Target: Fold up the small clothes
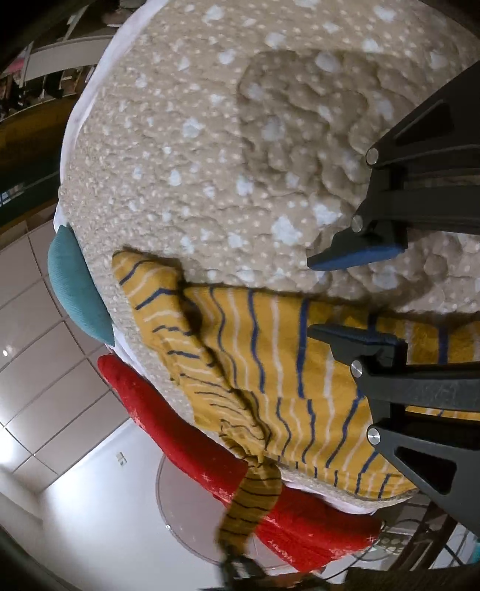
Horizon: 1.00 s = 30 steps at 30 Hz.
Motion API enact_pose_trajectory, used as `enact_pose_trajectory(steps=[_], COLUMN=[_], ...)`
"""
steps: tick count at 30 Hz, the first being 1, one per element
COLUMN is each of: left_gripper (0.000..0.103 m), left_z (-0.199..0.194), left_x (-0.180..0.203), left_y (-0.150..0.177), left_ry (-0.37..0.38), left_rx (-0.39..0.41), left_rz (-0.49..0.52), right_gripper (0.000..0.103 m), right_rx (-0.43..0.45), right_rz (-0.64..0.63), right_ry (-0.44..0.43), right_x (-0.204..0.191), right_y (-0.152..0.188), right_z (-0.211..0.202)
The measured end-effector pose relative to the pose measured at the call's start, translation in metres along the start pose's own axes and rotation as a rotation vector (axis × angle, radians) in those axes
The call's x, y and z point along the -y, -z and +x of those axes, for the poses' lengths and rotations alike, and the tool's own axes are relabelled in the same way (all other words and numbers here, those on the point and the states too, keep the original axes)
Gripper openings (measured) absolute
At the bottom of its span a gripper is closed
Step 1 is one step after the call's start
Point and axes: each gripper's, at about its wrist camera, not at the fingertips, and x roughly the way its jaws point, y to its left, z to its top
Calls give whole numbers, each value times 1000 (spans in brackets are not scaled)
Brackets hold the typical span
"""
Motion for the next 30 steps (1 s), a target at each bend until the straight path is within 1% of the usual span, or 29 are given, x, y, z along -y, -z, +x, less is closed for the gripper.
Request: enact_pose_trajectory(steps=[2,3,4,5,7,8,9,11,12,13,14,15,16,17,19,20,22,24,26,27,28,30], left_gripper=[10,10,10,10,14,23,39,56,57,57,59,65,68,71,71,72,72,73,73,73,73,73], left_z=[28,49,58,76,99,106,110,109,105,100,92,88,82,71,66,60,53,47,45,46,48,53], left_x=[47,82,98,128,162,171,176,180,176,165,150,143,133,111,81,54,14,-18,-41,-56,-63,-81], left_y=[4,10,13,20,33,40,46,58,61,61,63,63,62,61,60,61,67,79,93,106,112,133], left_ry=[67,112,129,166,228,247,262,269,266,264,252,232,201,142,67,9,-55,-82,-102,-114,-115,-111], left_rx=[-45,-76,-89,-121,-191,-217,-232,-233,-229,-227,-220,-207,-189,-153,-118,-103,-93,-95,-103,-113,-119,-141], left_rz=[54,97,119,160,199,209,216,235,239,239,230,221,212,200,186,159,104,58,32,14,5,-29], right_gripper=[32,32,32,32,32,32,32,32,32,32,32,32,32,33,35,36,36,38,42,46,49,50], right_rx=[7,9,12,13,17,19,23,26,28,28,26,25,25,26,27,27,28,34,40,42,43,40], right_rz=[-10,-14,-20,-26,-33,-36,-36,-30,-25,-19,-10,-4,-1,-4,-20,-27,-45,-67,-101,-116,-134,-168], right_ry=[-5,-5,-2,-2,-2,-2,-5,-11,-14,-17,-23,-24,-22,-17,-2,2,4,5,3,1,0,12], right_x=[0,0,1,1,3,3,4,7,9,11,13,13,12,11,5,2,-4,-12,-24,-30,-36,-48], right_y=[2,3,5,7,11,13,14,15,15,16,16,16,16,15,13,11,6,-2,-18,-27,-38,-60], right_z=[-3,-4,-6,-7,-10,-11,-14,-18,-19,-20,-20,-21,-21,-20,-20,-20,-21,-23,-21,-18,-13,4])
